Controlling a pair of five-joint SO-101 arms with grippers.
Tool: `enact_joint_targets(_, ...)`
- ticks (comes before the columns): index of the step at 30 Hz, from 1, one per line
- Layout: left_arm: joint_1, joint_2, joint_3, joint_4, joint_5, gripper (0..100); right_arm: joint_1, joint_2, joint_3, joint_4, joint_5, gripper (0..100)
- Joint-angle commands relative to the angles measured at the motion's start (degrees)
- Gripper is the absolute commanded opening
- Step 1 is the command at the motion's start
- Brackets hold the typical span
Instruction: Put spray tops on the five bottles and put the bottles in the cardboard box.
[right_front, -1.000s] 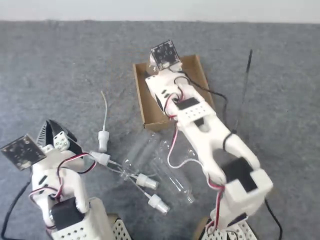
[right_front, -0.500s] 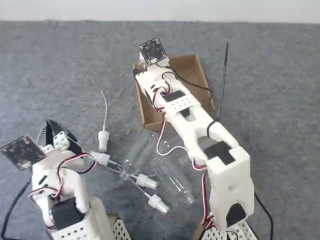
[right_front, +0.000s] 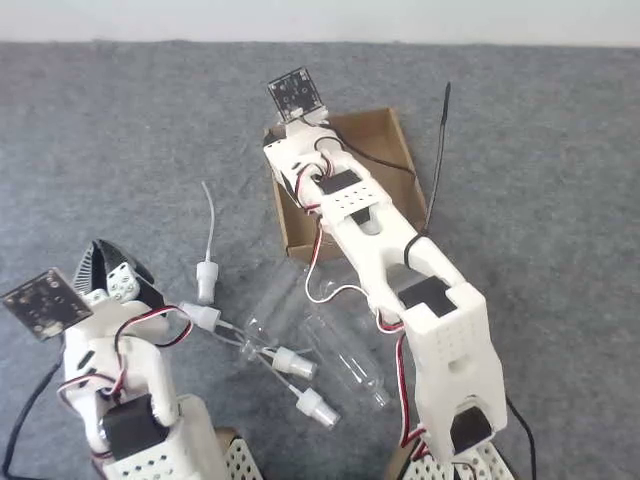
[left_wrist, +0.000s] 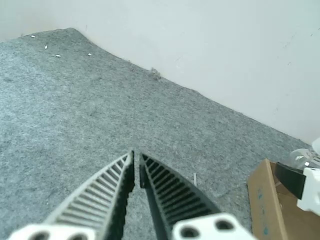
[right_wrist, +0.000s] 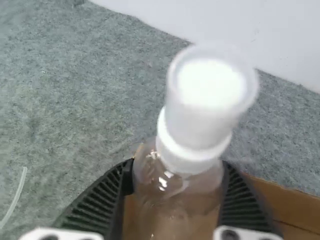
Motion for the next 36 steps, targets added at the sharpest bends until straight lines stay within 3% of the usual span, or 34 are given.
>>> enact_joint_targets(1, -0.09, -0.88, -0.57, -1.85, -0.26, 1, -0.4, -1.8, -3.08, 1.1, -0.35, 24.3)
enact_joint_targets(20, -0.09, -0.88, -0.57, -1.85, -0.26, 1, -0.04, -13.58, -3.08, 14.81, -0.62, 24.6)
enact_joint_targets(32, -0.09, -0.88, -0.57, -1.93, -0.26, 1, -0.57, -22.37, -3.08, 30.11, -0.88, 24.3)
enact_joint_targets(36, -0.18, -0.88, -0.57, -1.93, -0.26, 1, -0.57, -23.69, -3.08, 34.59, -4.57, 24.3)
